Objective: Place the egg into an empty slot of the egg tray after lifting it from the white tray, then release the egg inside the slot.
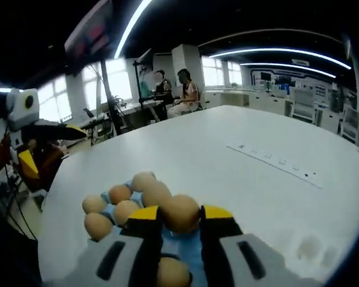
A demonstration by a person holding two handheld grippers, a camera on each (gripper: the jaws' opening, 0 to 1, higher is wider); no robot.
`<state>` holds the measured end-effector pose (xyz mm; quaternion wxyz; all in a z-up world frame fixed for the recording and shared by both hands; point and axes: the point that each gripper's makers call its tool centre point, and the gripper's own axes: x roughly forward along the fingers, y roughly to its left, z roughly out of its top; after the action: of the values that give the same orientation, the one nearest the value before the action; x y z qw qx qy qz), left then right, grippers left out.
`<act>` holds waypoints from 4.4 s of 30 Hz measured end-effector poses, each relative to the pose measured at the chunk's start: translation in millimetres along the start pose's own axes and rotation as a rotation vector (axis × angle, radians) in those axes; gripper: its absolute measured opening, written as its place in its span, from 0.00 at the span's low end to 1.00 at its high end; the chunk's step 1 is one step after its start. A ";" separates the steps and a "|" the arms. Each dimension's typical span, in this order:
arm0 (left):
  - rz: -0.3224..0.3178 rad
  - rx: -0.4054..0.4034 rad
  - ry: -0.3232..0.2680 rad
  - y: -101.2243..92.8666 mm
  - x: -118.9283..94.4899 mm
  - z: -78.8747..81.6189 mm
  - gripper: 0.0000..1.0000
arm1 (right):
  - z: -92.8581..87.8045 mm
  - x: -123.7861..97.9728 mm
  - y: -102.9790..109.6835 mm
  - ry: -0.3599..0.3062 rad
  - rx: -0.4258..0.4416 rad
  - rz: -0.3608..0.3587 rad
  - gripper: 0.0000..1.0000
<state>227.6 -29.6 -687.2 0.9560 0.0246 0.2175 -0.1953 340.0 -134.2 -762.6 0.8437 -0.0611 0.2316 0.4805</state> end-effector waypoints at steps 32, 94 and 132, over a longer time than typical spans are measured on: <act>-0.028 0.010 -0.001 -10.3 3.2 4.0 0.81 | -14.6 8.8 7.9 0.213 -0.105 0.135 0.26; -0.048 0.018 -0.011 -16.9 3.6 9.8 0.80 | -58.0 -188.0 -132.3 -0.051 0.165 -0.513 0.26; -0.019 0.011 -0.009 -6.8 -0.7 7.8 0.80 | -85.9 -244.4 -171.0 -0.070 0.264 -0.763 0.24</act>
<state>227.5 -36.6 -679.7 0.9550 0.0272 0.2123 -0.2056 349.6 -444.2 -749.2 0.9694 -0.0176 0.2231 0.1008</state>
